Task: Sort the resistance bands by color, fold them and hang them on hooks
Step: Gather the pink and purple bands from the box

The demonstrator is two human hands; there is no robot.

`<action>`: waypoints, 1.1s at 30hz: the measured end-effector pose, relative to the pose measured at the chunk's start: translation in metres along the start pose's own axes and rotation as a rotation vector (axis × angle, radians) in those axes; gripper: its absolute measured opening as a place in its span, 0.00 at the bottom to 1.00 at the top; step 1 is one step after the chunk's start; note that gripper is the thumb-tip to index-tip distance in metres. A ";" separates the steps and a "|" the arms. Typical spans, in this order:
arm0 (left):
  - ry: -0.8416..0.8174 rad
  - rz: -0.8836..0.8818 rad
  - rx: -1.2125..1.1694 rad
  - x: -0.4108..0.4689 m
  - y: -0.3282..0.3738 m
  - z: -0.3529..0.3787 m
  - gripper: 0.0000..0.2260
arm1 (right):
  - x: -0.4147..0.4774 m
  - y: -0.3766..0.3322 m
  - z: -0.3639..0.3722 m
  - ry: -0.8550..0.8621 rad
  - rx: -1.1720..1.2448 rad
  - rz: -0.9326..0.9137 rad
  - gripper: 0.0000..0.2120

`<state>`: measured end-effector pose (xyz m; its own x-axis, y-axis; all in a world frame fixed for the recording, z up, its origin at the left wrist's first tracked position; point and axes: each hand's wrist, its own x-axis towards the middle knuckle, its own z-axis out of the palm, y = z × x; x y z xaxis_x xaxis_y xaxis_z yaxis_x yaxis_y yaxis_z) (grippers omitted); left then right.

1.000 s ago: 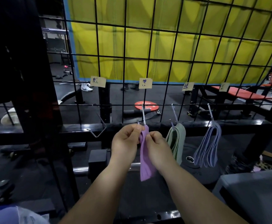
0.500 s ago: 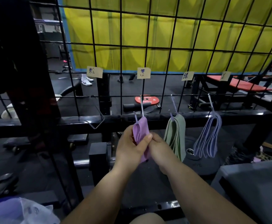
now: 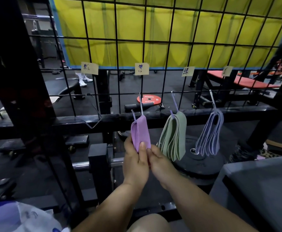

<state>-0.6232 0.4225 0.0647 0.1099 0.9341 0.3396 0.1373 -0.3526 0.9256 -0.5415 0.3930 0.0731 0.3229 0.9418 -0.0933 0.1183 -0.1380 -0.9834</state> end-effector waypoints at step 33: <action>-0.064 -0.029 0.283 -0.026 -0.027 -0.005 0.11 | -0.014 0.028 -0.011 -0.035 -0.319 -0.171 0.14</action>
<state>-0.6345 0.4083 0.0313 0.1630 0.9417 0.2942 0.4093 -0.3359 0.8483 -0.5327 0.3723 0.0487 0.2417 0.9686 0.0581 0.4567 -0.0607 -0.8876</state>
